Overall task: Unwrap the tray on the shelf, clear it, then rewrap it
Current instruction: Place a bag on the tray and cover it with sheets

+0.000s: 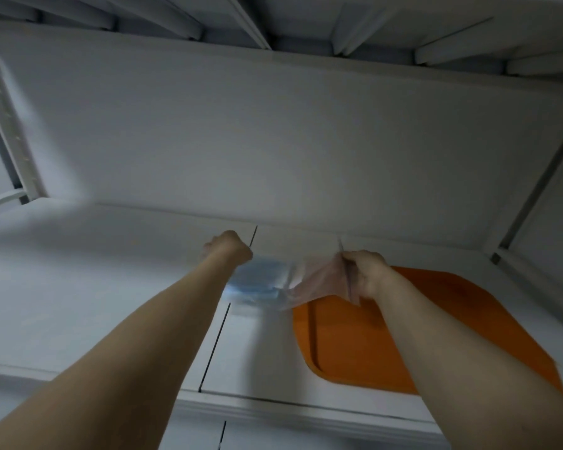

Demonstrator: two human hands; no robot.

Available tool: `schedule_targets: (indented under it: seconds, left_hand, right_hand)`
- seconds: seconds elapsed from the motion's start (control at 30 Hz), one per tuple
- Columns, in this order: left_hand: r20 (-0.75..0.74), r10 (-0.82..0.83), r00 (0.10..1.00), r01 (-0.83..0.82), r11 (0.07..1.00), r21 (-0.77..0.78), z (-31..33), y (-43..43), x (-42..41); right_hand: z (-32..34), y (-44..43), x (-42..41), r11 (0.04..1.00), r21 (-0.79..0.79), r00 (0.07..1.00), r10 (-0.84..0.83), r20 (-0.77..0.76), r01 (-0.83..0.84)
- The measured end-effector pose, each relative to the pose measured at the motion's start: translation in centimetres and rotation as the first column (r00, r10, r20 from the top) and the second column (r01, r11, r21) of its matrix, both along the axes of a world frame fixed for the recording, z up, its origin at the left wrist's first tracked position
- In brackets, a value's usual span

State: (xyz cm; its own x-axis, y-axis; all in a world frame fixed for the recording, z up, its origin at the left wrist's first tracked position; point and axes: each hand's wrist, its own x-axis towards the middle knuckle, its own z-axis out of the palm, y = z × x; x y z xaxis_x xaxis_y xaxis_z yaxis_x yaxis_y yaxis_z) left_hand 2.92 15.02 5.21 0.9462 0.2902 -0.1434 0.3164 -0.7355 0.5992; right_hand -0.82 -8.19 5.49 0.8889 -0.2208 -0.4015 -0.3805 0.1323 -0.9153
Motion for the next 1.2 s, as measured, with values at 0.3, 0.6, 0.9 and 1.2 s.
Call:
schedule_targets:
  seconds: [0.3,0.6,0.9,1.2]
  left_hand:
    - [-0.005,-0.261,0.965,0.213,0.8,-0.56,0.4,-6.1,-2.4]
    - [0.042,-0.264,0.964,0.241,0.791,-0.562,0.3,-7.7,-2.5]
    - [0.049,-0.072,0.996,0.088,0.83,-0.551,-0.5,-5.1,-1.0]
    - [-0.029,-0.01,1.0,0.004,0.98,-0.2,-2.3,-4.2,-0.2]
  right_hand:
    - [0.1,1.0,-0.9,0.96,-0.095,0.963,0.253,-0.097,-0.262]
    - [-1.0,0.7,-0.4,0.969,-0.12,0.976,0.208,-0.062,-0.215]
    - [-1.6,-1.6,-0.4,0.844,-0.533,0.997,0.019,-0.069,-0.053]
    - [-1.1,-0.2,0.5,0.71,-0.701,0.971,0.209,0.112,-0.072]
